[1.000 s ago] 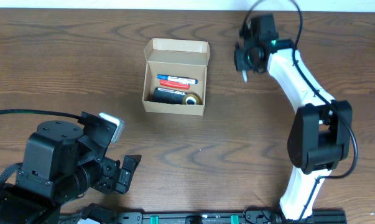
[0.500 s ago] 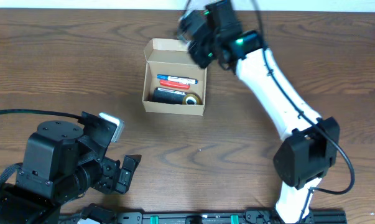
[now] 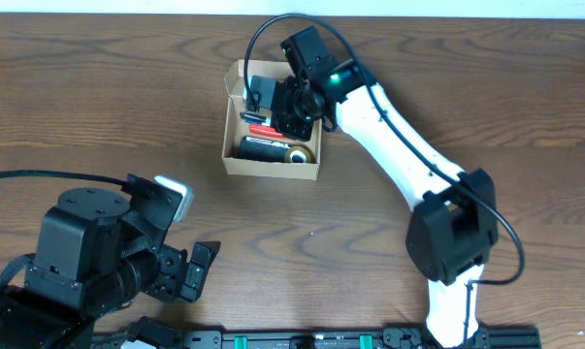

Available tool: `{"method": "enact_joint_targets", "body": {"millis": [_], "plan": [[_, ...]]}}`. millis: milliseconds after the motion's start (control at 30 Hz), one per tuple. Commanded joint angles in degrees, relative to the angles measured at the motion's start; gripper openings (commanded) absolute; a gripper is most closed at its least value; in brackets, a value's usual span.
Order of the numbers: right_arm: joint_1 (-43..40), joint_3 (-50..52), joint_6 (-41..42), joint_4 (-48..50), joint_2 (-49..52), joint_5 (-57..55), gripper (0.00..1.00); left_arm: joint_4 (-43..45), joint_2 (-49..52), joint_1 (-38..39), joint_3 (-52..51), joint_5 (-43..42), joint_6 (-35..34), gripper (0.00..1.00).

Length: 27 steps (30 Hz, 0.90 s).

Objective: Pack container
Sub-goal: 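Carry the Sharpie with the right gripper into the box, then lower the Sharpie into the box and open the right gripper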

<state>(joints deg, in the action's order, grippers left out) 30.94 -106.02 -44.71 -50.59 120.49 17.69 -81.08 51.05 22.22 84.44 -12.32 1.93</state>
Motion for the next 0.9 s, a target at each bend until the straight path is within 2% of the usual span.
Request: {"method": "enact_joint_targets", "body": {"millis": [0, 267, 300, 333, 367, 433, 467, 500, 767, 867], "plan": [[0.33, -0.24, -2.32, -0.31, 2.64, 1.22, 0.01, -0.17, 0.09, -0.07, -0.31, -0.68, 0.24, 0.95], [0.33, -0.24, -2.73, 0.0, 6.12, 1.2, 0.01, -0.17, 0.09, -0.07, -0.31, -0.68, 0.24, 0.95], [0.33, -0.24, -2.71, 0.0, 6.23, 1.2, 0.04, -0.17, 0.09, -0.07, -0.31, -0.68, 0.24, 0.95], [0.33, -0.24, -2.71, 0.02, 6.23, 1.2, 0.1, -0.17, 0.09, -0.07, -0.31, -0.68, 0.24, 0.95], [0.33, -0.24, -2.69, 0.07, 6.23, 1.2, 0.23, -0.2, 0.09, -0.07, -0.31, -0.68, 0.24, 0.95], [0.33, -0.26, -2.38, 0.28, 6.21, 1.2, 0.38, -0.17, 0.09, -0.07, -0.31, -0.68, 0.24, 0.95], [0.33, -0.26, -1.9, 0.44, 6.21, 1.2, 0.45, -0.17, 0.09, -0.07, -0.31, -0.68, 0.24, 0.95], [0.33, -0.26, -0.96, 0.68, 6.21, 1.2, 0.47, -0.17, 0.09, -0.07, -0.31, -0.68, 0.24, 0.95], [0.33, -2.91, 13.66, 1.05, 3.65, 1.2, 0.5, -0.2, 0.09, -0.07, -0.31, -0.68, 0.24, 0.95], [0.2, -4.17, 20.22, 1.07, 0.74, 1.18, 0.43, -0.17, 0.09, -0.07, -0.31, -0.68, 0.24, 0.95]]}}
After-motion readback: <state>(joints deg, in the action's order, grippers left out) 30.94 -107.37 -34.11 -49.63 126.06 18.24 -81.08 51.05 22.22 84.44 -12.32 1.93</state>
